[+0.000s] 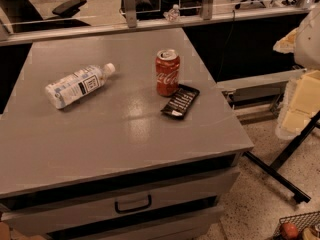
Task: Move coke can near blue plastic bottle
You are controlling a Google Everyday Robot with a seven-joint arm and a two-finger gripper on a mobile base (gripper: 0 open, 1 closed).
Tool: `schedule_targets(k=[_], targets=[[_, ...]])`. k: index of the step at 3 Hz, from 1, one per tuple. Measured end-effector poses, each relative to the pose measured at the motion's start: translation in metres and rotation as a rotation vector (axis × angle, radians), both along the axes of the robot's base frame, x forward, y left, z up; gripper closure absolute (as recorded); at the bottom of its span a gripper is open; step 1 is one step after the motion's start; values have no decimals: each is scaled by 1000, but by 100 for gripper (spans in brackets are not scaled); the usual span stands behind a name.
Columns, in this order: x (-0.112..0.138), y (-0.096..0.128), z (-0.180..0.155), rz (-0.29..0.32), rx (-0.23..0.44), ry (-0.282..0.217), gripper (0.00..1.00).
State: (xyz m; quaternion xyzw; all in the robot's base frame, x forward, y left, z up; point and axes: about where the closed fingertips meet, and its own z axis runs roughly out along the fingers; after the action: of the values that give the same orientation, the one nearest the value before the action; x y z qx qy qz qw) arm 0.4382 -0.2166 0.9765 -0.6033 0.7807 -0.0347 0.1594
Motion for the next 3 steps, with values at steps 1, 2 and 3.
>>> schedule_targets(k=[1,2,3], targets=[[0,0,0,0,0,0,0],[5,4,0,-14,45,-22,0],[25,16,-10,-94,267,-91,0]])
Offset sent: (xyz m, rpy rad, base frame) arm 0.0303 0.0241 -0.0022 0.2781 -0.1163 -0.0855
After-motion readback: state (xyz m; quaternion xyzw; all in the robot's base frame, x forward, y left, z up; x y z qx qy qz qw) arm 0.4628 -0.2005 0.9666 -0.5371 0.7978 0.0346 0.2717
